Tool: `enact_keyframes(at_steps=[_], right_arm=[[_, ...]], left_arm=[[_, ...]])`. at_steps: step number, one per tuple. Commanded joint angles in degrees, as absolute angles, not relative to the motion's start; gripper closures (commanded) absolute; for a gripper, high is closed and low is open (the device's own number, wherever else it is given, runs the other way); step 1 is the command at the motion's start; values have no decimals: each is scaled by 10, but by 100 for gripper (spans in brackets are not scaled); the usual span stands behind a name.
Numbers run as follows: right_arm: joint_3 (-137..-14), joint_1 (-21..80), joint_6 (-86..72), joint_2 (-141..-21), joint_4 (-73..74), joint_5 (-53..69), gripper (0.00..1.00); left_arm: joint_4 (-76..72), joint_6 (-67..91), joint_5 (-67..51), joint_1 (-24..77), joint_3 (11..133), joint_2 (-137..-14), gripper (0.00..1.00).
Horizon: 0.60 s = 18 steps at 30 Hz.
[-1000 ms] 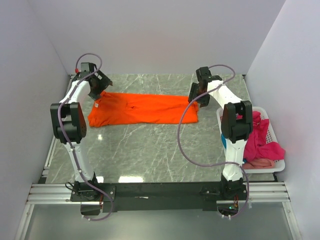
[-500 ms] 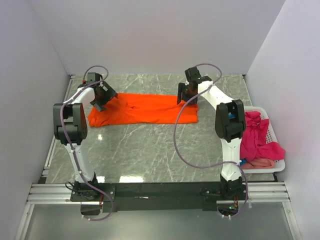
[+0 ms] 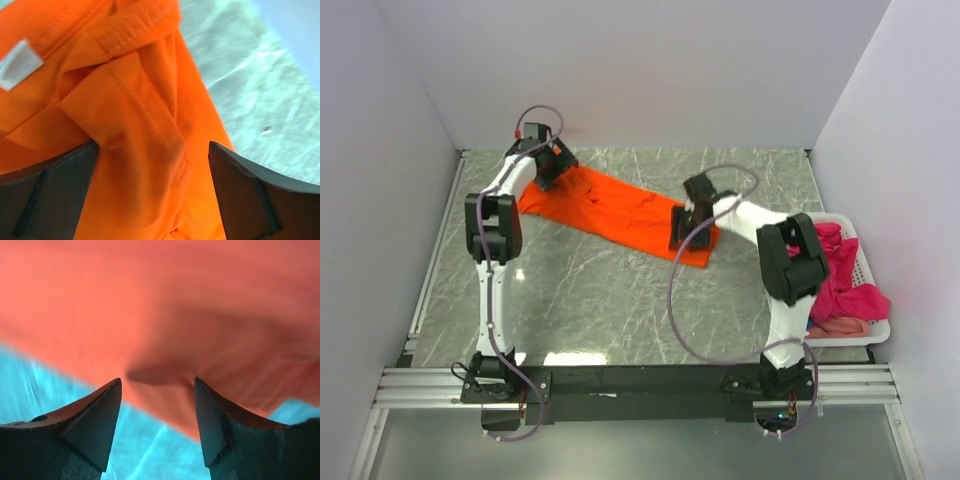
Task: Fold and stack the t-shirts
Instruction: Fold the tshirt
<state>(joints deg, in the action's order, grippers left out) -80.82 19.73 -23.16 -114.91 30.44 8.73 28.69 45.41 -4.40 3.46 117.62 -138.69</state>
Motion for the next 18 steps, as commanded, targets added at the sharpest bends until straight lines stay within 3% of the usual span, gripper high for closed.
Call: enact_keyframes(at_steps=[1,6,10,14,18], right_arm=[[-673,285,-270,-1065,306,108,34],[-587,451,-291,-977,274,189,34],[-640,574,-260,-998,247,229,34],[-713,606,-217,-1031,281,177,35],[-723,583,-216,-984,299,95,34]], left_arm=[[323,436,-73,63,1262,-1468,1],[243,460,-91,102,1300,-1499,0],[176,492,-98,136,1289,-1508,0],[150,483,-119,162,1326,-1536,1],[95,493,-116,169,1317,-1537,1]])
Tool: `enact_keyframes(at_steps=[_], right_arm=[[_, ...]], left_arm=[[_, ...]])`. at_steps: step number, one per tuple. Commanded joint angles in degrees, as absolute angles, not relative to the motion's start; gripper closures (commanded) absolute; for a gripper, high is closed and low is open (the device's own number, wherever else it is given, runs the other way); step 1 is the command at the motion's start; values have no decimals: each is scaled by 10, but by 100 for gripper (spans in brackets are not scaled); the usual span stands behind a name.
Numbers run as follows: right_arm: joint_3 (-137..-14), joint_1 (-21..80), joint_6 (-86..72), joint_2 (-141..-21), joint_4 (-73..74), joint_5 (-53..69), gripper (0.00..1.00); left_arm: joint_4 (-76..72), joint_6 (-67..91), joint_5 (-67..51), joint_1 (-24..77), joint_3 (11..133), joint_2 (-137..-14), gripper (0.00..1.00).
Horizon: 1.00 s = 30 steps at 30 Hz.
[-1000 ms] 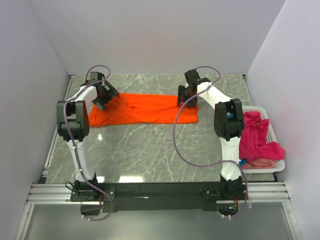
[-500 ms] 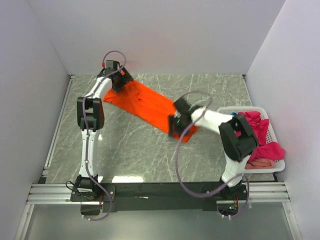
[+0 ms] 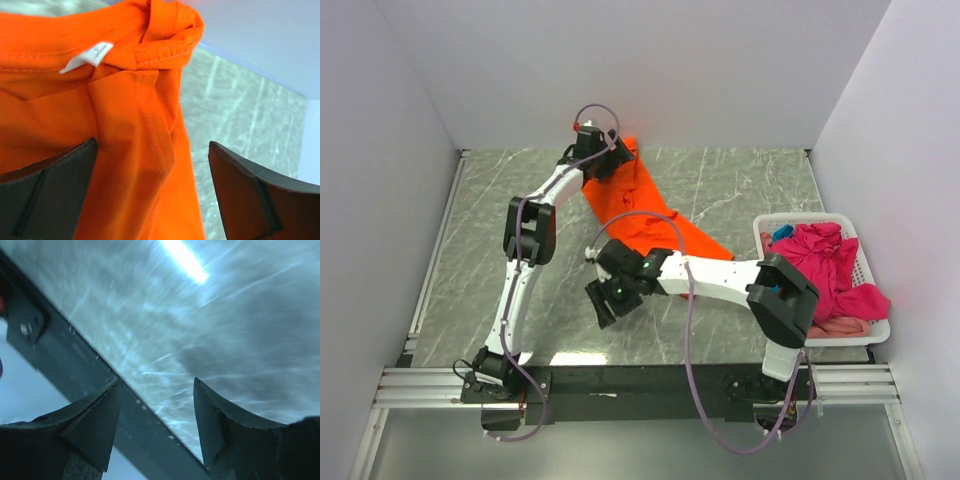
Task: Fold and stack the t-shirts
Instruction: Fold the tshirt
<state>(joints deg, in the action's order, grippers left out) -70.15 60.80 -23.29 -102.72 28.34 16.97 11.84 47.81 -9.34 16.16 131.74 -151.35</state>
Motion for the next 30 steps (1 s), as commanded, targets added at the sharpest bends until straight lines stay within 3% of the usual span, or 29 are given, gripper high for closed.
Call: enact_keyframes(at_steps=[1,7,14,22,30], right_arm=[[-715,567,-221,-974,306,86,34],[-667,407,-239,-938,324,18,34],[-672,295,-243,-1018,313,-27,34],[-611,312,-264,-1036,296,30,34],[-560,508,-314,-1005,259,171,34]], left_arm=[[95,501,-113,167,1322,-1538,1],[97,521,-67,156,1325,-1528,1],[97,547,-39,141,1341,-1538,1],[73,553,-47,134,1344,-1550,1],[84,566,-54,124,1342,-1565,1]])
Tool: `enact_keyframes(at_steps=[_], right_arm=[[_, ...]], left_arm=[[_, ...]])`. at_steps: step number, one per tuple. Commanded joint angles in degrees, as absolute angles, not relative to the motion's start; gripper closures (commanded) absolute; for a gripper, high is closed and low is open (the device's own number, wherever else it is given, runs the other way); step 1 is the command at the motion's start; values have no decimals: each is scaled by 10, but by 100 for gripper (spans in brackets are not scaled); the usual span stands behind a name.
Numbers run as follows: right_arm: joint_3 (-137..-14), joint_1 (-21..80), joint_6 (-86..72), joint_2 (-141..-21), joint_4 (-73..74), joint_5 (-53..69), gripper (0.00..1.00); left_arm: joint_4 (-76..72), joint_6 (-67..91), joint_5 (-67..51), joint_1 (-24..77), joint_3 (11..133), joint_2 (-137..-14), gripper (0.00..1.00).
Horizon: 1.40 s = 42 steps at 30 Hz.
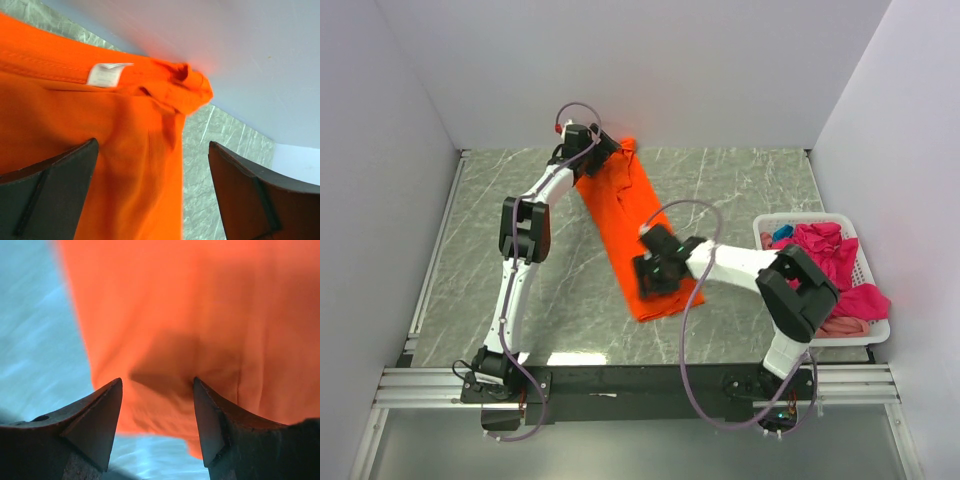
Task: Fold and stack the t-shirts
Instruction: Fold the tshirt
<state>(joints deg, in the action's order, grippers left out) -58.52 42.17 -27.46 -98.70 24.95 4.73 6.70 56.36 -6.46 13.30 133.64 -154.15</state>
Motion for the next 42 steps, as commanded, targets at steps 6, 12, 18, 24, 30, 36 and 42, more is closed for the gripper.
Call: enact_keyframes(at_steps=[6,12,18,24,30,36,42], right_arm=[[-654,609,-296,-1033,277,195,34],[-702,645,-289,-1045,291,189,34],[-741,645,-269,-1012,328,131,34],[-760,622,-254,-939,358,66,34],[-694,511,-289,-844,342,61,33],[-576,415,-294,-776,296,90,33],[-503,397,-310,-784,271,118,33]], left_arm=[[52,533,-80,124,1325,-1549,0],[34,422,-136,124,1323,-1525,0],[89,381,-154,122,1316,-1434,1],[217,396,-136,127,1307,-1287,1],[228,438,-56,184,972,-1006,1],[192,570,-38,216,604,-763,1],[240,595,-55,288,428,-645,0]])
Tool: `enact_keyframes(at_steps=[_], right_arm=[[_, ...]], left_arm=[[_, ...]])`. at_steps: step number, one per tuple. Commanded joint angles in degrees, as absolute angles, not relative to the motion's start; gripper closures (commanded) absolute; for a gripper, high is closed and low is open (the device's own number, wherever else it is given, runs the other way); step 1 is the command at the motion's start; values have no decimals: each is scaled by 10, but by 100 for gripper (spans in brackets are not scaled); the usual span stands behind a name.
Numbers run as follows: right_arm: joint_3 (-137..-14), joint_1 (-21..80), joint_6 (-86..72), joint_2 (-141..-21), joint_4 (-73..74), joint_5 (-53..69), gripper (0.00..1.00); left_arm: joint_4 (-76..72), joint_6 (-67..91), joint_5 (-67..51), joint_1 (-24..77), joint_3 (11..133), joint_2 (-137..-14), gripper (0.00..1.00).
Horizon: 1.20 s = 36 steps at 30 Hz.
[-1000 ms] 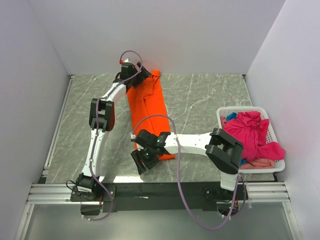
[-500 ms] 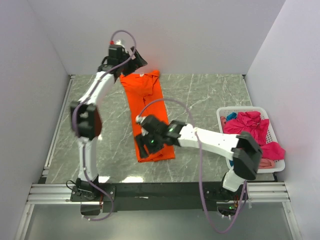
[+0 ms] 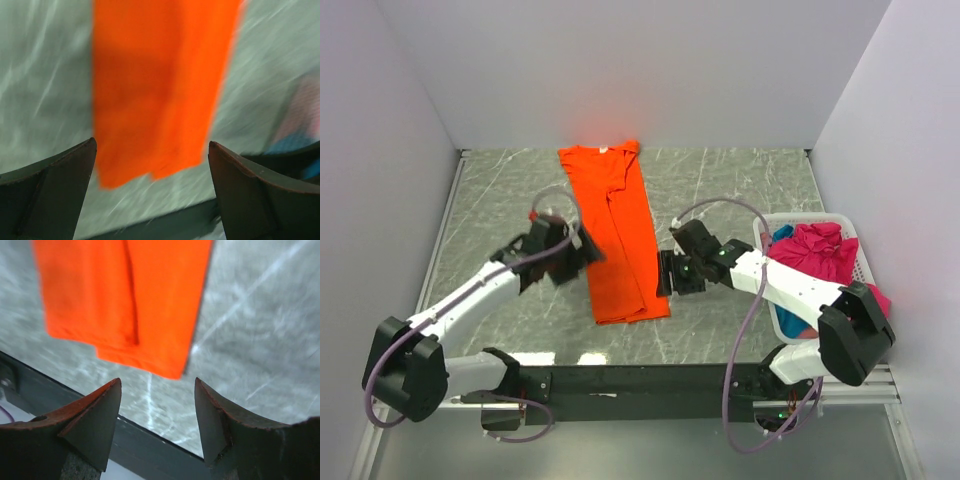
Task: Fold and stack the t-shirts
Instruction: Fold the tshirt
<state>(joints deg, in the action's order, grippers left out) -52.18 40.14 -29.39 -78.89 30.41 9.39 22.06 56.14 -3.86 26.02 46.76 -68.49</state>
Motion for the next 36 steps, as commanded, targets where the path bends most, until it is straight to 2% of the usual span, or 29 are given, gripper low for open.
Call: enact_keyframes(at_steps=[1,7,10,16,21,24,25,30,33,34,35,36], right_arm=[[-495,397,-314,-785,263,122,33],[-458,398,-350,-805,219,138,37],[-456,398,-352,-829,214,148,40],[-480,397,-344,-859,229,152,43],[-469,397,-348,-877,217,163,43],[-465,397,-350,-891,214,175,45],[-459,398,-352,-892,211,178,45],[-447,397,-369,-903,185,203,49],[-449,397,-372,-908,178,201,54],[-452,397,-373,-912,179,199,58],[-453,398,-373,-914,186,193,67],[-456,398,-374,-915,190,189,77]], left_arm=[[236,598,-68,296,399,-636,1],[246,590,-117,310,354,-663,2],[193,572,-180,316,338,-694,4],[243,566,-190,319,353,-778,30],[251,571,-169,318,346,-778,34],[236,575,-175,319,343,-794,46],[235,577,-174,318,342,-799,53],[236,570,-131,319,359,-837,60],[226,566,-134,319,366,-853,73],[228,561,-133,320,368,-856,95],[242,559,-130,320,371,-860,99],[251,558,-129,320,375,-862,99]])
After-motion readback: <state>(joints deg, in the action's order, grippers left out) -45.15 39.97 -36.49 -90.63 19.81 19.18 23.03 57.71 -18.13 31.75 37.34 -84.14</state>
